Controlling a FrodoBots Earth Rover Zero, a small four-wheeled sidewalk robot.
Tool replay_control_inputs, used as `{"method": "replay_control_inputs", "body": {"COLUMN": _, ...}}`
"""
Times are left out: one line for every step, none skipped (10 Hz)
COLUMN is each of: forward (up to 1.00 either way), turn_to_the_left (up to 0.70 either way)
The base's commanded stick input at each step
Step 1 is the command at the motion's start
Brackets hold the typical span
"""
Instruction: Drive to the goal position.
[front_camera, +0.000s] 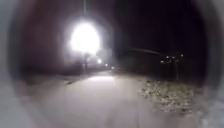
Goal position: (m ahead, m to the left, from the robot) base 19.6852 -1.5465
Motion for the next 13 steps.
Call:
{"method": "replay_control_inputs", "body": {"forward": 1.00, "turn_to_the_left": 0.00}}
{"method": "replay_control_inputs", "body": {"forward": 1.00, "turn_to_the_left": 0.14}}
{"method": "replay_control_inputs", "body": {"forward": 1.00, "turn_to_the_left": 0.29}}
{"method": "replay_control_inputs", "body": {"forward": 1.00, "turn_to_the_left": 0.31}}
{"method": "replay_control_inputs", "body": {"forward": 1.00, "turn_to_the_left": 0.08}}
{"method": "replay_control_inputs", "body": {"forward": 1.00, "turn_to_the_left": 0.00}}
{"method": "replay_control_inputs", "body": {"forward": 1.00, "turn_to_the_left": 0.00}}
{"method": "replay_control_inputs", "body": {"forward": 1.00, "turn_to_the_left": 0.00}}
{"method": "replay_control_inputs", "body": {"forward": 1.00, "turn_to_the_left": 0.00}}
{"method": "replay_control_inputs", "body": {"forward": 1.00, "turn_to_the_left": 0.00}}
{"method": "replay_control_inputs", "body": {"forward": 1.00, "turn_to_the_left": 0.00}}
{"method": "replay_control_inputs", "body": {"forward": 1.00, "turn_to_the_left": 0.07}}
{"method": "replay_control_inputs", "body": {"forward": 1.00, "turn_to_the_left": 0.31}}
